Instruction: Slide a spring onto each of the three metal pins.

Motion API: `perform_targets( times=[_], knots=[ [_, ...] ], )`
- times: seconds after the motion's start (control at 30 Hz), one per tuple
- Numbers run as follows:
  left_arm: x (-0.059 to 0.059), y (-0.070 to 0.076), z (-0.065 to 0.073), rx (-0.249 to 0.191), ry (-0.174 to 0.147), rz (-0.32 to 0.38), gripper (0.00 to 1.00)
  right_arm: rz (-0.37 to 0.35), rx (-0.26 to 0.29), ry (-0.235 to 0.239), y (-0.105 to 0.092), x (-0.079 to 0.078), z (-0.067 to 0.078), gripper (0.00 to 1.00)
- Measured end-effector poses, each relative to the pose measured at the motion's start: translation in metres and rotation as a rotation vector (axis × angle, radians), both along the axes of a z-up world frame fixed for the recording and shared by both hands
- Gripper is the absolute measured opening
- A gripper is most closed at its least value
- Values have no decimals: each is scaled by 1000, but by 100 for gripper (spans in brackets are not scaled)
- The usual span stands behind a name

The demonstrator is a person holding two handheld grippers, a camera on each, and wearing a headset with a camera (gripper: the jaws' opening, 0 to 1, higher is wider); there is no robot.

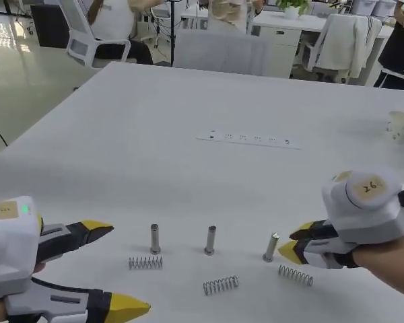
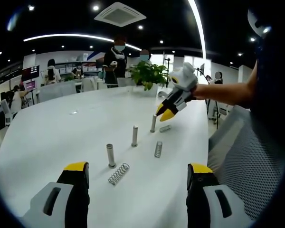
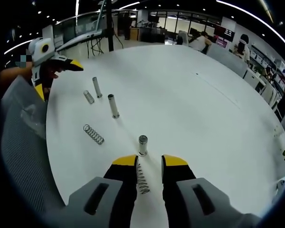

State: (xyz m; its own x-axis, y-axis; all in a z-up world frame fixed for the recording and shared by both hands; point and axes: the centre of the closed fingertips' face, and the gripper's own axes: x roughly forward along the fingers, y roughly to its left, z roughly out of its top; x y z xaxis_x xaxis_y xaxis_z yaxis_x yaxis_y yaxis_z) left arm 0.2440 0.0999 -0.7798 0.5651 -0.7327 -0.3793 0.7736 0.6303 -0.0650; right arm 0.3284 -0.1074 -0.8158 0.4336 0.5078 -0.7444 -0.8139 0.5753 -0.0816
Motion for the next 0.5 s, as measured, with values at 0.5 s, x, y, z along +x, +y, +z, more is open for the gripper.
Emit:
perform_targets(
  times=[0.5],
  knots=[
    [-3,-1,0,6,4,-10,81,-1,-40,34,-24,-16,-14,18]
  ],
)
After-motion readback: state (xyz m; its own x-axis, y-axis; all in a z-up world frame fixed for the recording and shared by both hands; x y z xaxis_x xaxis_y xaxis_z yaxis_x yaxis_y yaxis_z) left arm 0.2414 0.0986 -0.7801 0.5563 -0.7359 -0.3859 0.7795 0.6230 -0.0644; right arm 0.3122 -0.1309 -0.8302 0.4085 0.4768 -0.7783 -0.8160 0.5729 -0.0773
